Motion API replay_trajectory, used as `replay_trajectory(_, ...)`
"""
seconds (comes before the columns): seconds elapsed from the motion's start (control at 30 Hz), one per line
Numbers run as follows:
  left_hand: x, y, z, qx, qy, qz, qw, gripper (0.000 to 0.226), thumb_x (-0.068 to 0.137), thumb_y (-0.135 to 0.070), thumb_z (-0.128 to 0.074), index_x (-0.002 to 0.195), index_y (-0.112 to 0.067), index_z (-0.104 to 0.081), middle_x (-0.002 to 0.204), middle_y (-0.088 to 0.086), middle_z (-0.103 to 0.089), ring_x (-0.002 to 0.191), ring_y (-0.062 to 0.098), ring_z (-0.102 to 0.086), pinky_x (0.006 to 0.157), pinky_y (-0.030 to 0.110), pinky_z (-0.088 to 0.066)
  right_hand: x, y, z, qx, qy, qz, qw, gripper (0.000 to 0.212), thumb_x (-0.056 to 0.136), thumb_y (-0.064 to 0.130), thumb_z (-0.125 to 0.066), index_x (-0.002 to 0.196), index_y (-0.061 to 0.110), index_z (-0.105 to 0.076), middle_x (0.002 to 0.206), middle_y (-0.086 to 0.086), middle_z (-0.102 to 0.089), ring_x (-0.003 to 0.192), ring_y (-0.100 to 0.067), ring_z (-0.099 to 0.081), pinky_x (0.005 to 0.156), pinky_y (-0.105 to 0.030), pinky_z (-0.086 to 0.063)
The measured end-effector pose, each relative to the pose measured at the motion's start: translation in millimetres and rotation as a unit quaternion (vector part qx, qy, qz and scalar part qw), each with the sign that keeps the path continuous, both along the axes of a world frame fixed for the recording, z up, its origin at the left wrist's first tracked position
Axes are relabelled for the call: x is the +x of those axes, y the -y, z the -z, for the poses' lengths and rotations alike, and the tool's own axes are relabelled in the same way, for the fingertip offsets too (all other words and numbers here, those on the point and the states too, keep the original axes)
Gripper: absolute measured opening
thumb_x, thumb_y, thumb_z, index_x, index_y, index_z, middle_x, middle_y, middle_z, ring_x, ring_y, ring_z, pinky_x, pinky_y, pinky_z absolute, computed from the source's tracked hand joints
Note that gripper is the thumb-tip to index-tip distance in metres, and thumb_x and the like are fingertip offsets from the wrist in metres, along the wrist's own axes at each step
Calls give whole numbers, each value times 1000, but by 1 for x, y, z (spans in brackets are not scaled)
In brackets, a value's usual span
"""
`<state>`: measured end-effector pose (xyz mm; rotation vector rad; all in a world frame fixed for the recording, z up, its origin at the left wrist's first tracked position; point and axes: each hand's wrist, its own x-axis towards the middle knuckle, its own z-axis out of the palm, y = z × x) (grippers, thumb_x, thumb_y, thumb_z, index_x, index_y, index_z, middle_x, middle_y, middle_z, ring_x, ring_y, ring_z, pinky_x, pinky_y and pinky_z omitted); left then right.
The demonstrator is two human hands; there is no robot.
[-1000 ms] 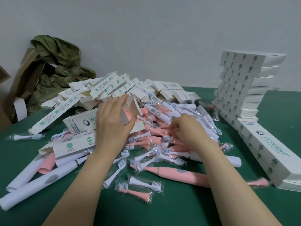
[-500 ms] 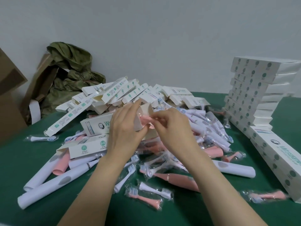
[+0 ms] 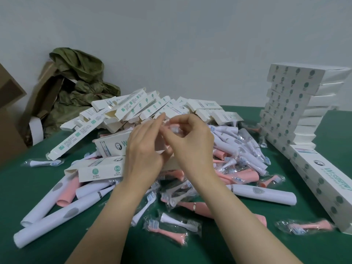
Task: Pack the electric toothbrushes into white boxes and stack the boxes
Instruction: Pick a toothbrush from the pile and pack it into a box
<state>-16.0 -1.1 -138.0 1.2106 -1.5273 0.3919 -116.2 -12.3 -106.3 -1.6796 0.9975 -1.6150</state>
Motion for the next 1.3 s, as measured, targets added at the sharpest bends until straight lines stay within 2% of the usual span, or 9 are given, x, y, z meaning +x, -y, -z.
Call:
replay_trajectory(0.17, -2, 0, -1, -5, 8, 1, 1000, 55, 81, -32, -50, 125, -2, -58, 109, 3, -64, 105, 12, -49, 91, 28, -40, -4, -2, 8, -23, 10, -5, 1000, 24, 92, 12, -59, 114, 17, -65, 106, -2, -61, 94, -14, -64, 86, -24, -50)
replay_trajectory(0.3, -3, 1, 2, -22, 10, -2, 1000, 47, 85, -24, -49, 124, 1, -59, 108, 11, -66, 104, 15, -50, 94, 23, -36, 4, -3, 16, -100, 24, 51, 993, 15, 87, 8, -66, 97, 18, -61, 86, 2, -63, 79, -11, -61, 74, -22, -50)
replay_trajectory(0.43, 3, 5, 8, -42, 32, -19, 998, 45, 79, 11, -55, 123, 5, -58, 109, 17, -66, 105, 17, -50, 97, 21, -36, 13, 2, 26, -219, -178, 113, 953, 12, 84, 0, -59, 93, 0, -67, 95, -12, -62, 86, -26, -53, 69, -36, -44)
replay_trajectory(0.53, 8, 6, 7, -24, 15, -30, 999, 48, 78, 1, -51, 125, 1, -57, 115, 15, -65, 109, 17, -49, 95, 35, -41, 8, 5, 26, -220, -278, 33, 934, 28, 80, 0, -53, 104, 0, -66, 104, -14, -56, 95, -28, -49, 73, -39, -44)
replay_trajectory(0.7, 14, 9, 9, 12, 96, -41, 995, 72, 69, -19, -83, 132, -3, -52, 115, 13, -64, 109, 18, -50, 94, 39, -43, -39, 27, 15, -46, -100, 51, 993, 31, 84, -5, -49, 91, 19, -68, 95, 6, -61, 81, 3, -52, 72, -5, -38)
replay_trajectory(0.87, 12, 14, 8, 26, 103, -44, 993, 76, 65, -16, -86, 132, -2, -52, 112, 16, -64, 107, 26, -53, 93, 44, -43, -112, 62, 30, 137, -300, 156, 931, 31, 87, -3, -46, 101, 9, -71, 96, -1, -66, 79, -12, -55, 64, -16, -36)
replay_trajectory(1.0, 11, 16, 8, 24, 99, -45, 994, 76, 65, -17, -86, 132, -3, -52, 112, 16, -65, 108, 20, -47, 94, 41, -39, -97, 71, 37, 132, -329, 143, 924, 25, 90, 6, -49, 100, 13, -71, 100, -5, -71, 78, -17, -60, 69, -26, -48)
replay_trajectory(1.13, 8, 17, 8, 34, 113, -39, 992, 76, 66, -21, -86, 132, -4, -53, 113, 14, -65, 106, 27, -56, 94, 46, -44, -77, 76, 48, 120, -480, 165, 854, 20, 92, 19, -50, 101, 12, -67, 98, -9, -69, 95, -29, -59, 77, -36, -50)
replay_trajectory(1.3, 11, 16, 6, 37, 115, -48, 992, 75, 67, -21, -85, 131, -3, -53, 113, 15, -65, 105, 32, -60, 92, 41, -41, -82, 70, 36, 103, -424, 144, 888, 20, 88, 10, -55, 107, 12, -63, 105, -8, -64, 97, -26, -57, 75, -33, -47)
